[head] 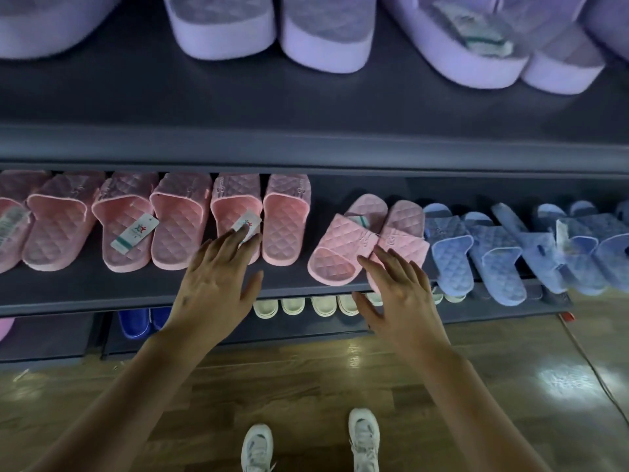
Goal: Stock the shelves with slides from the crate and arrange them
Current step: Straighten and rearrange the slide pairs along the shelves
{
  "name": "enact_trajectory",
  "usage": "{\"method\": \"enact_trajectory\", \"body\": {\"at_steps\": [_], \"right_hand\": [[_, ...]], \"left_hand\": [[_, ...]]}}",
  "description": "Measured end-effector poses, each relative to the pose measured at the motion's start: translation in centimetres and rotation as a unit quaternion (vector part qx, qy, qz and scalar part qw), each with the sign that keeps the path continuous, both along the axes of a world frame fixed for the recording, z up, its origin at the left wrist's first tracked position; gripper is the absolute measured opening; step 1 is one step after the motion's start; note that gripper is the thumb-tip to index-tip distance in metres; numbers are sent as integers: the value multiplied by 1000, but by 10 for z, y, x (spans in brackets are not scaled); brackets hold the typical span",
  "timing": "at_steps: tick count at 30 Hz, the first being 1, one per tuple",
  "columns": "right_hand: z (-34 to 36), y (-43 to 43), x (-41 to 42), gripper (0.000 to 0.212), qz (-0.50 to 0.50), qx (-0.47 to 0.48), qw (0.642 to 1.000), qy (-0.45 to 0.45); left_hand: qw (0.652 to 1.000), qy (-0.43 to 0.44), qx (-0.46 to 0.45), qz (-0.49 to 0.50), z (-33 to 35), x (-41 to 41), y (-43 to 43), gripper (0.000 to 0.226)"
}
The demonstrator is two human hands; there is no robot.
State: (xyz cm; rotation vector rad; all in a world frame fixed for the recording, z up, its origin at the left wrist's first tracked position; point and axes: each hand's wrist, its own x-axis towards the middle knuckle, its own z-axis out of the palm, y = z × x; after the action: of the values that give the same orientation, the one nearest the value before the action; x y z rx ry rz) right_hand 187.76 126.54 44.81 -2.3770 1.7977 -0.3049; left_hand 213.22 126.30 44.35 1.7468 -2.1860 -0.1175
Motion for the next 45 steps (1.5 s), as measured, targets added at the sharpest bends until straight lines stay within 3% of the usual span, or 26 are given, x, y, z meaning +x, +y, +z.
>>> {"method": "enact_trajectory", "body": {"at_steps": [15, 26, 32, 37, 40, 45], "right_hand": [[-29, -42, -145, 55, 76, 38, 996, -27], [-73, -67, -166, 51, 87, 43, 994, -54], [-100, -91, -163, 63, 67, 49, 995, -64], [-108, -113, -151, 68, 34, 96, 989, -103], [-111, -118, -148, 64, 14, 112, 987, -111], [-111, -120, -150, 51, -6, 109, 986, -125]], "left_hand": [[997, 25, 34, 67, -15, -171, -10, 50], [991, 51, 79, 97, -66, -198, -21, 49], [982, 36, 124, 140, -96, -187, -37, 62], [974, 46, 149, 163, -114, -181, -53, 93], [973, 49, 161, 161, -124, -183, -62, 108], [971, 54, 155, 174, -127, -185, -75, 112]]}}
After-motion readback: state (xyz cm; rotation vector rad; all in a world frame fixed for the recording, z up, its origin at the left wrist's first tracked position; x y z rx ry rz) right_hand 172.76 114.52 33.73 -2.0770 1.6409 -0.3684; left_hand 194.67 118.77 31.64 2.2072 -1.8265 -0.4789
